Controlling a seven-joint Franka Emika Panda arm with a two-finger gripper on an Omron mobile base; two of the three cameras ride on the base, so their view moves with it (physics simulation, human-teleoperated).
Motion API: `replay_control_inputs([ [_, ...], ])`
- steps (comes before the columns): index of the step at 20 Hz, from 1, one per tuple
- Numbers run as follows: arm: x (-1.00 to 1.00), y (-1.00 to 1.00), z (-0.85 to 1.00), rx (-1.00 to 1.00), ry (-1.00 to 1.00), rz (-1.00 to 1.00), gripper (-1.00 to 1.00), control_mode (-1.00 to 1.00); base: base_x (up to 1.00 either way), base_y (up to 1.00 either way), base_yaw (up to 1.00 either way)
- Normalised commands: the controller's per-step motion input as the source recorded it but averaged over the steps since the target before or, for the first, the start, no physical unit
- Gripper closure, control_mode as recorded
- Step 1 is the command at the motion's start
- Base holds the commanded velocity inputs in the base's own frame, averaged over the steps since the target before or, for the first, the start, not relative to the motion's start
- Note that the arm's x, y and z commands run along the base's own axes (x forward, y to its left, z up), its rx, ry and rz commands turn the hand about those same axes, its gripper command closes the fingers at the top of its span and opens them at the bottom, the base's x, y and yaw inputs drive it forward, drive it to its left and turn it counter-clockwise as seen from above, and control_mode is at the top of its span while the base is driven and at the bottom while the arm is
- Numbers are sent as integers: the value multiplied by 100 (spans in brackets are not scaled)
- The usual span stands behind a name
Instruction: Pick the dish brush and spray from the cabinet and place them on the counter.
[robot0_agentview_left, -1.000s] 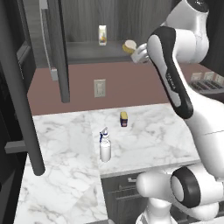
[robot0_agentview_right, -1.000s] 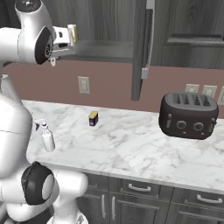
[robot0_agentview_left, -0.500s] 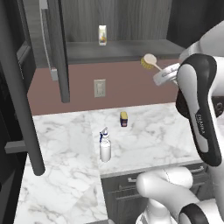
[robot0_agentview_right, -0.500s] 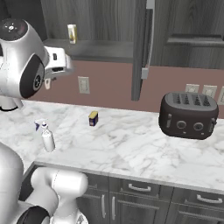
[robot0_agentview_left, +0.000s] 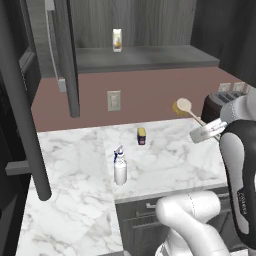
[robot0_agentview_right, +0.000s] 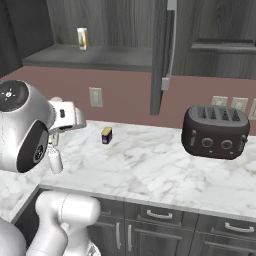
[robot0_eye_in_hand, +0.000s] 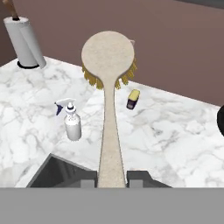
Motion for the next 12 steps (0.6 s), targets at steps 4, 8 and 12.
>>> replay_control_inputs([
  [4, -7, -13, -61, -1, -8, 6, 100, -100, 0, 0, 0],
  [8, 2, -20, -58, 0, -5, 4, 100, -100, 0, 0, 0],
  [12, 44, -33, -64, 0, 0, 8, 100, -100, 0, 0, 0],
])
